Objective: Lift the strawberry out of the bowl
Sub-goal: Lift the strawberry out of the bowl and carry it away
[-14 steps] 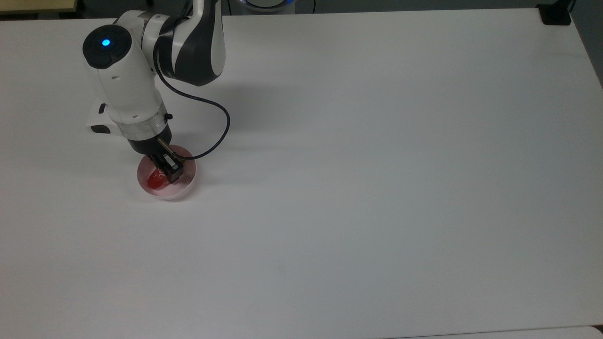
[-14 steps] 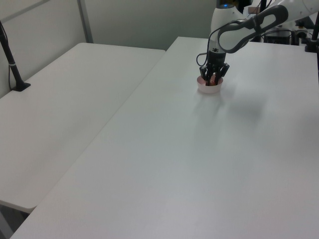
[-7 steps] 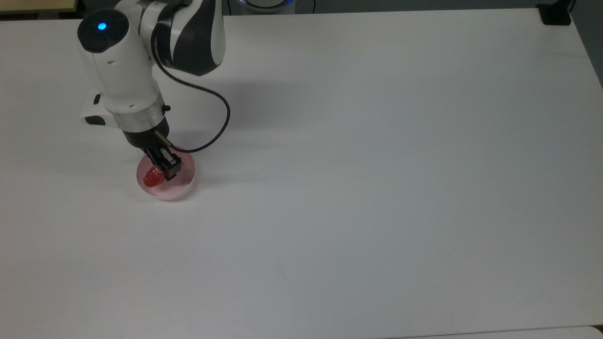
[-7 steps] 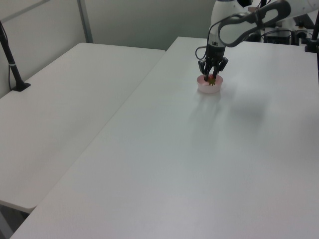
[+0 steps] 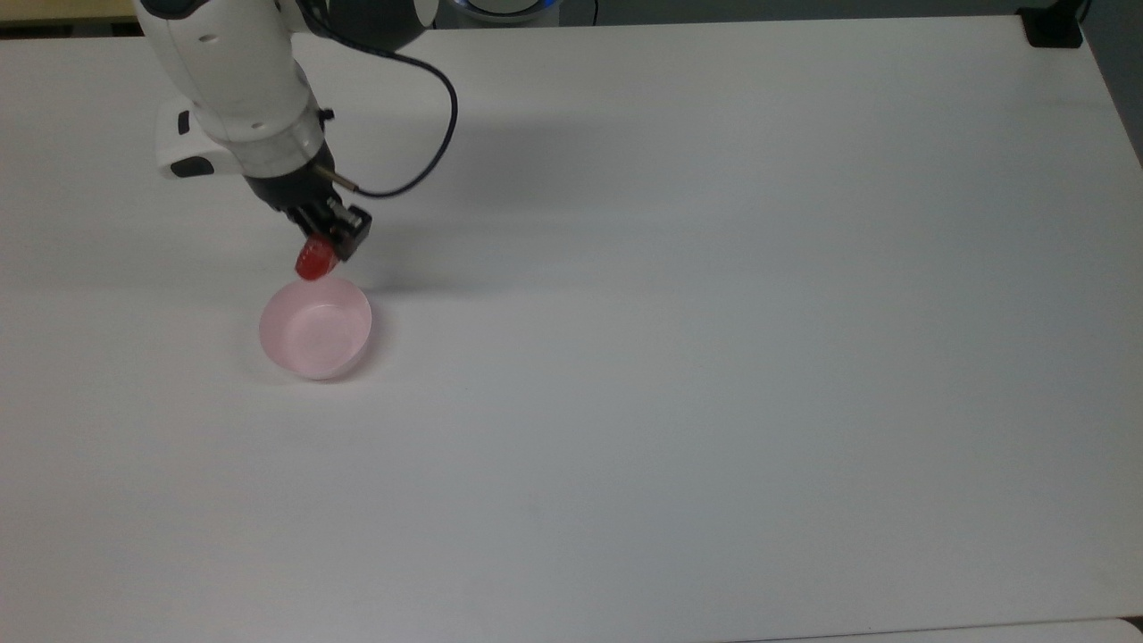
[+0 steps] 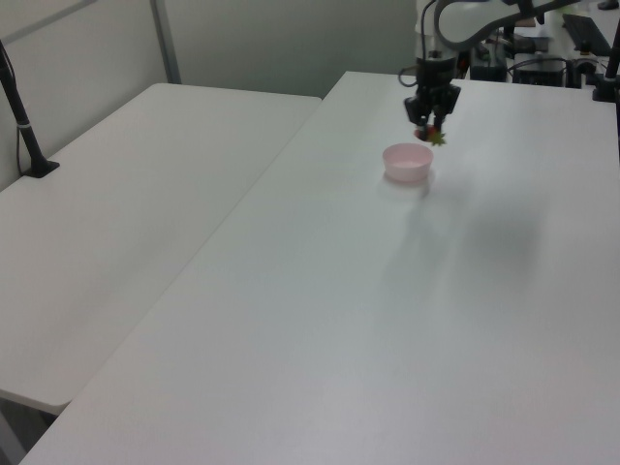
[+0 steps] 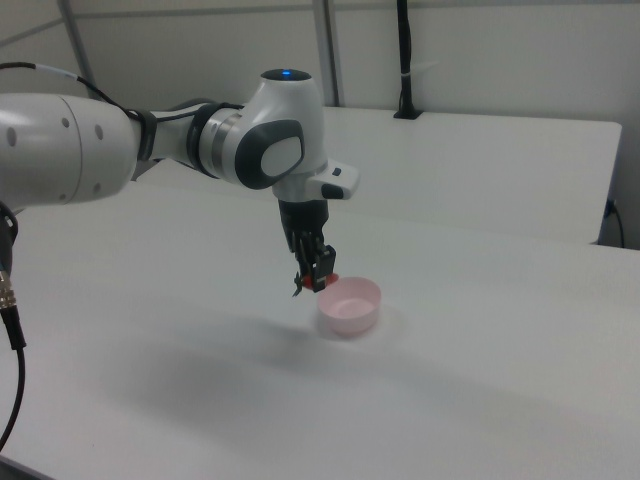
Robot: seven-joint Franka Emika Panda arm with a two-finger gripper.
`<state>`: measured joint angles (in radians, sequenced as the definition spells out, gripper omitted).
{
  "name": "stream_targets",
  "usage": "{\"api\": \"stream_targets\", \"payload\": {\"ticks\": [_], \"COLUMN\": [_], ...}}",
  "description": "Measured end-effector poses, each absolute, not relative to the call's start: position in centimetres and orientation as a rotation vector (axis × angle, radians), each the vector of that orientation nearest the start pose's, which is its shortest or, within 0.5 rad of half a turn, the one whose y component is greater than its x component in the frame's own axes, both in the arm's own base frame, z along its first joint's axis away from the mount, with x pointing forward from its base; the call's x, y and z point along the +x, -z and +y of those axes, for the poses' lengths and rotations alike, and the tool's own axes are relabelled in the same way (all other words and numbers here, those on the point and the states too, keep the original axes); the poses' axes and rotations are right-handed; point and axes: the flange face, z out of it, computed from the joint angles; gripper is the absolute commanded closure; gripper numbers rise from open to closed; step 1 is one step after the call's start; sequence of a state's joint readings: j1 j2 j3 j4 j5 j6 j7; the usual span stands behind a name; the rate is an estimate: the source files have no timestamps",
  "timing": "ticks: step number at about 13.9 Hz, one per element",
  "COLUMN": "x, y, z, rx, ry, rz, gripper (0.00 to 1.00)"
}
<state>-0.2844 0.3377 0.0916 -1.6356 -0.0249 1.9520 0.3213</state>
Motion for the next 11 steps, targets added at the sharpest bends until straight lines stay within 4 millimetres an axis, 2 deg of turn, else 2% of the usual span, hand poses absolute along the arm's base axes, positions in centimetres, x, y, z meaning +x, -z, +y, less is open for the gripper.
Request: {"api": "stream_targets", "payload": {"ticks": [3,5,7,9,11], "x": [61.3,59.3,57.5,56.0,55.2], "y": [-42.4,-42.2,-41.7,-40.4,-38.3], "z": [-17.4,-22.3,-27.3,-31.2,-33.7], "rx": [-3.098,-3.096,-3.105,-3.121,-3.133], "ry": [-0.176,-0.184,-0.119,-0.048,-0.003], "rz": [0.354,0.167,0.014,-0.086,-0.116], "gripper": [0.64,0.64,0.64,0.64,0.64]}}
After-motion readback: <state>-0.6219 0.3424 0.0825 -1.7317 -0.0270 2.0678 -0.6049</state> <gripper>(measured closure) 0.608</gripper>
